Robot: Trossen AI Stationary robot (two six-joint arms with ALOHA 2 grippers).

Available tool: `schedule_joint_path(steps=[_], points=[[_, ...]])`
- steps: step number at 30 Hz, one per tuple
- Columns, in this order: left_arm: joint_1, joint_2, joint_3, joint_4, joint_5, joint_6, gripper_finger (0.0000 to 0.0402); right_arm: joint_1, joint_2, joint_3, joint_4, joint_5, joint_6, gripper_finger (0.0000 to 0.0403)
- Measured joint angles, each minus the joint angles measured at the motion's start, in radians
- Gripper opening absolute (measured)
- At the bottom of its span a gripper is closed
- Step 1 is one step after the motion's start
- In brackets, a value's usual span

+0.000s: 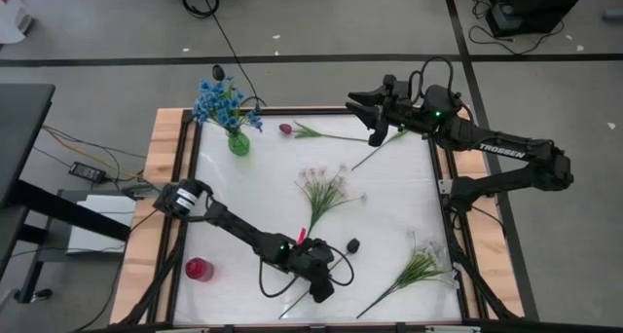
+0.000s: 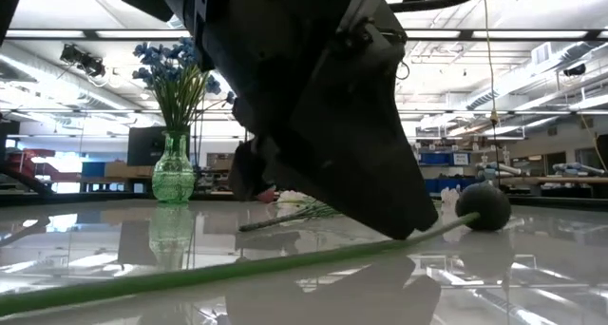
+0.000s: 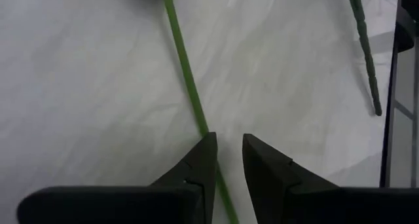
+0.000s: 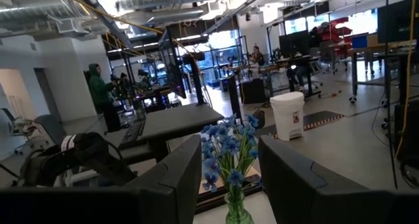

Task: Sort flowers into vase by color
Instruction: Put the black tulip into the green vase

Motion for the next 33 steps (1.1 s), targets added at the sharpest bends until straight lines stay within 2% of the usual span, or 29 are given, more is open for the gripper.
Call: schedule_joint_path(steps=[9, 18, 23, 28, 33], points=[[-0.006, 0.019, 0.004, -0.011, 0.001, -0.030, 0.0078, 0.000, 0.000, 0.000, -0.003, 0.000, 0.000, 0.0160], [-0.006, 0.020, 0.003, -0.063, 0.004, -0.053, 0.0038, 0.000, 0.000, 0.000, -0.003, 0.000, 0.000, 0.0160], [-0.004, 0.019, 0.001, -0.061, 0.008, -0.057, 0.0031, 0.000, 0.000, 0.000, -0.003, 0.000, 0.000, 0.0160], [0.011, 0.005, -0.004, -0.025, 0.026, -0.001, 0.0053, 0.000, 0.000, 0.000, -0.003, 0.000, 0.000, 0.0160], [0.029, 0.005, -0.005, 0.035, 0.022, 0.059, 0.0105, 0.000, 0.000, 0.000, -0.003, 0.000, 0.000, 0.0160]])
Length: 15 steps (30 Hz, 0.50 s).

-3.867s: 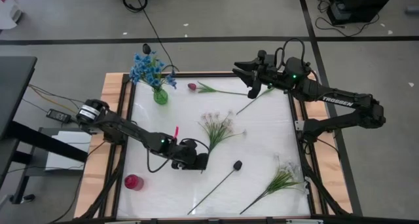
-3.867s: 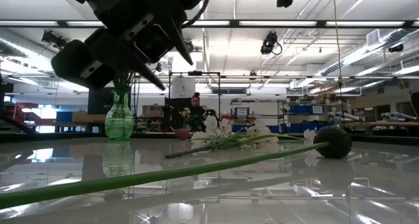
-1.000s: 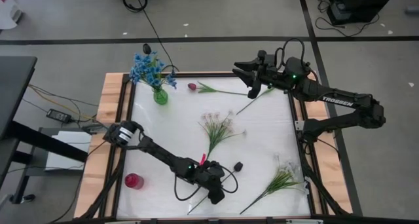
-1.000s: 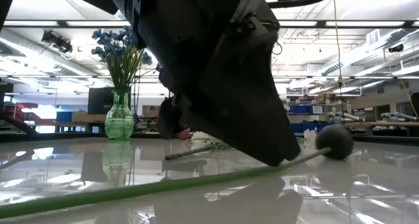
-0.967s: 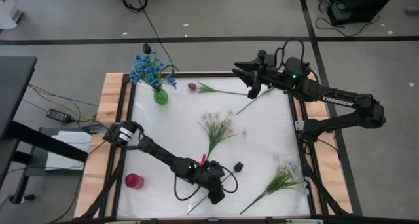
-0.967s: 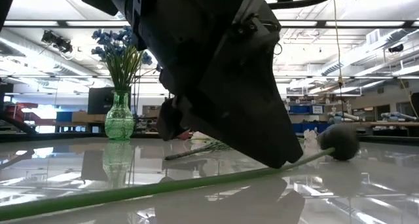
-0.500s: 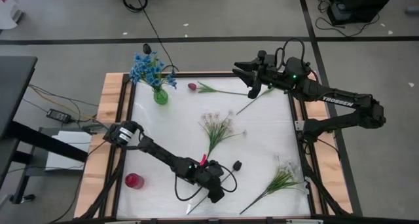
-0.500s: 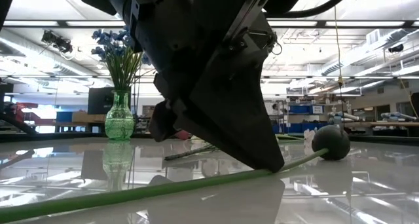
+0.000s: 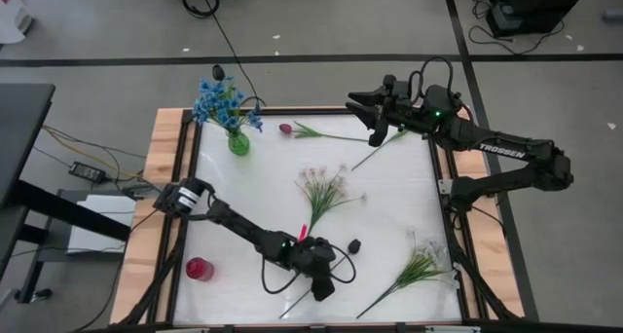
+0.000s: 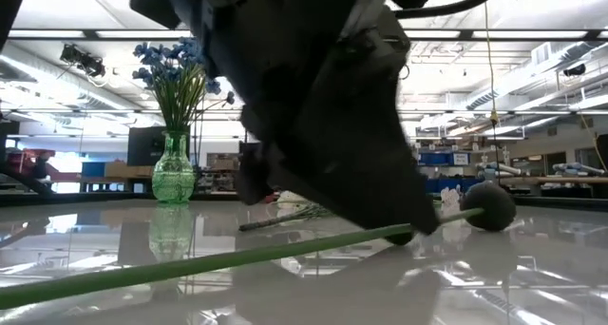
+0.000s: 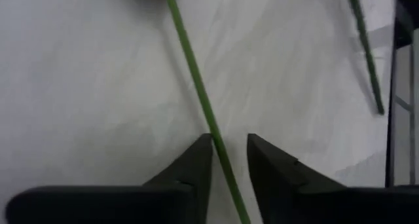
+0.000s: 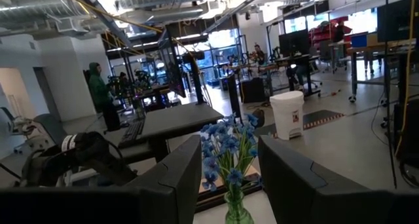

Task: Sort flowers into vase by color
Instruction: Put the black tulip into the green vase

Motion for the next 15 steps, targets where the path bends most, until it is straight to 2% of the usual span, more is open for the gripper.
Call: schedule_joint_path(steps=[5, 15], points=[[0.025, 0.001, 0.000, 0.013, -0.050, 0.073, 0.0148, 0.000, 0.000, 0.000, 0.000, 0.000, 0.000, 0.0160], [0.031, 0.031, 0.003, 0.033, -0.041, 0.078, 0.0129, 0.000, 0.000, 0.000, 0.000, 0.000, 0.000, 0.0160]])
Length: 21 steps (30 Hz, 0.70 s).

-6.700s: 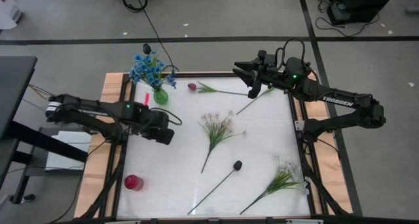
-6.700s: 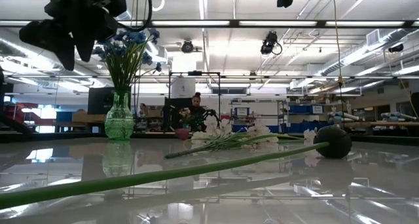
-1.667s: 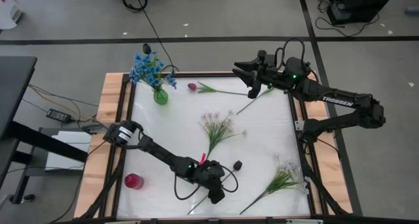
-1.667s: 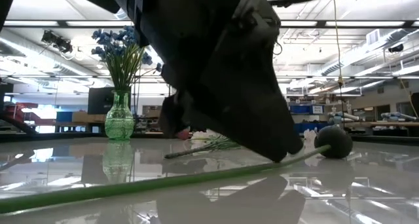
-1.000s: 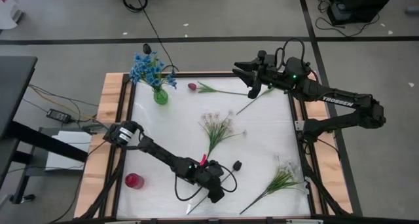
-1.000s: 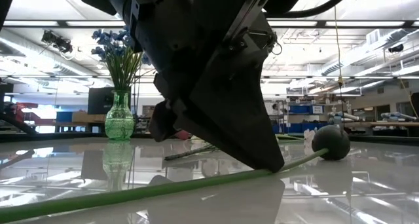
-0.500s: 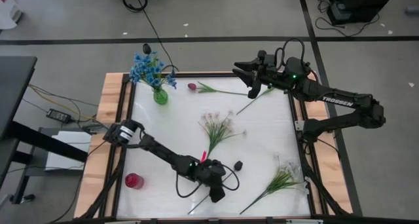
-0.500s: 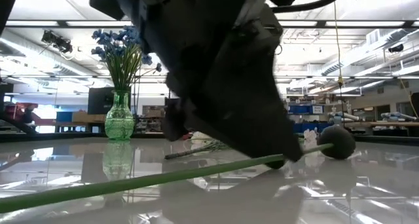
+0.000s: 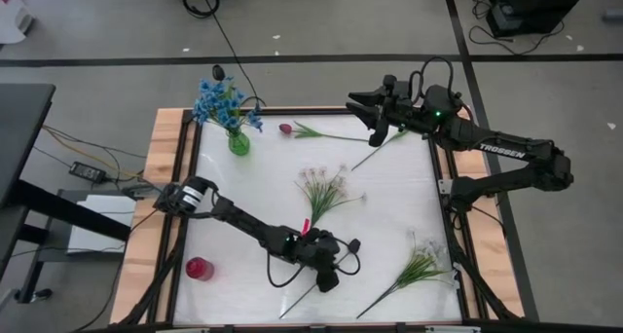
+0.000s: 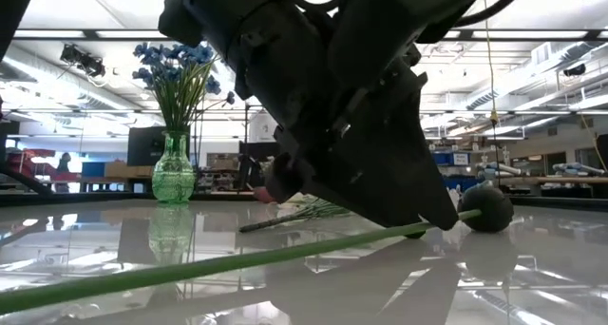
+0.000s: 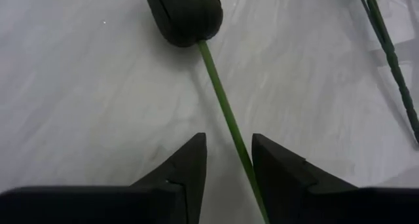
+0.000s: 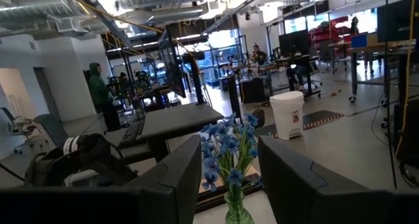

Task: Sort flowers into vase by color
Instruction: Put the black tulip into the green vase

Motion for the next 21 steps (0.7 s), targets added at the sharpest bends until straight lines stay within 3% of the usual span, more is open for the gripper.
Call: schedule_joint_path(steps=[9, 16, 21], points=[[-0.010, 0.016, 0.000, 0.060, 0.028, 0.067, 0.0087, 0.000, 0.000, 0.000, 0.002, 0.000, 0.000, 0.0160], [-0.002, 0.016, 0.001, 0.042, 0.037, 0.032, 0.0012, 0.000, 0.000, 0.000, 0.003, 0.000, 0.000, 0.0160], [0.018, -0.010, 0.001, -0.001, 0.071, 0.006, 0.0008, 0.000, 0.000, 0.000, 0.004, 0.000, 0.000, 0.0160]])
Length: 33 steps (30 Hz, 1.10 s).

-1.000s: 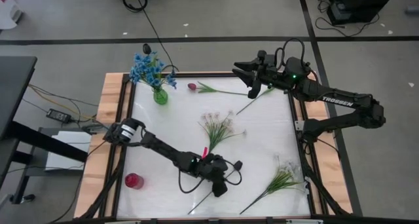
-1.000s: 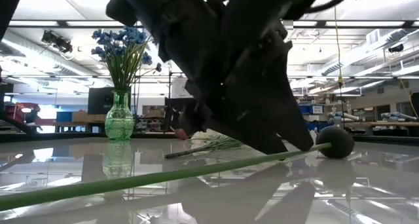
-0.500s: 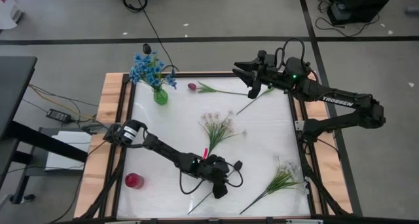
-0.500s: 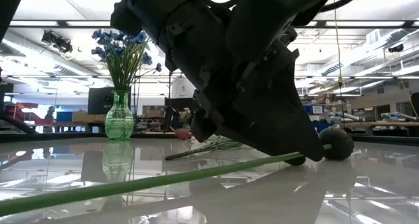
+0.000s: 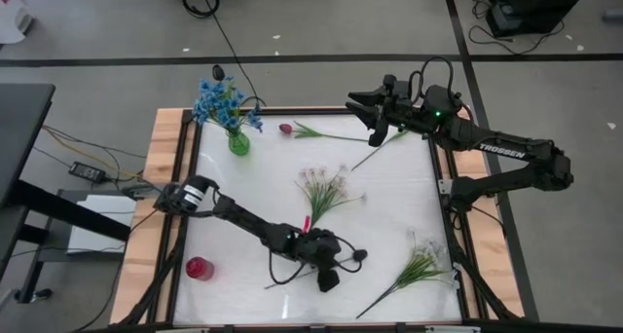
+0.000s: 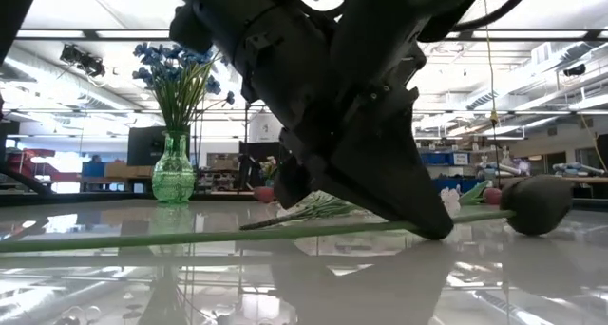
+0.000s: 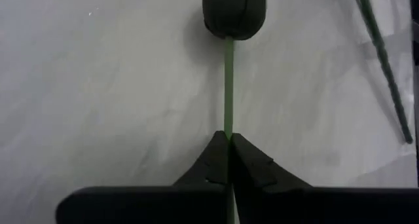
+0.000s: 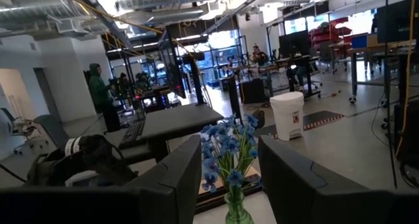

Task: Sort flowers into vase by color
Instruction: Put the black tulip into the green vase

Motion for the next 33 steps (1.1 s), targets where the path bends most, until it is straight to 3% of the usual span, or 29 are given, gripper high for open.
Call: schedule_joint_path(steps=[7, 13, 23, 33], points=[[0.029, -0.111, -0.004, -0.164, -0.008, 0.017, 0.0006, 0.000, 0.000, 0.000, 0.000, 0.000, 0.000, 0.0160], [0.081, -0.235, -0.003, -0.237, -0.080, 0.071, 0.0005, 0.000, 0.000, 0.000, 0.000, 0.000, 0.000, 0.0160], [0.229, -0.432, -0.002, -0.237, -0.211, 0.182, 0.0004, 0.000, 0.000, 0.000, -0.002, 0.000, 0.000, 0.0160], [0.321, -0.504, -0.002, -0.114, -0.333, 0.346, 0.0004, 0.000, 0.000, 0.000, -0.003, 0.000, 0.000, 0.0160]])
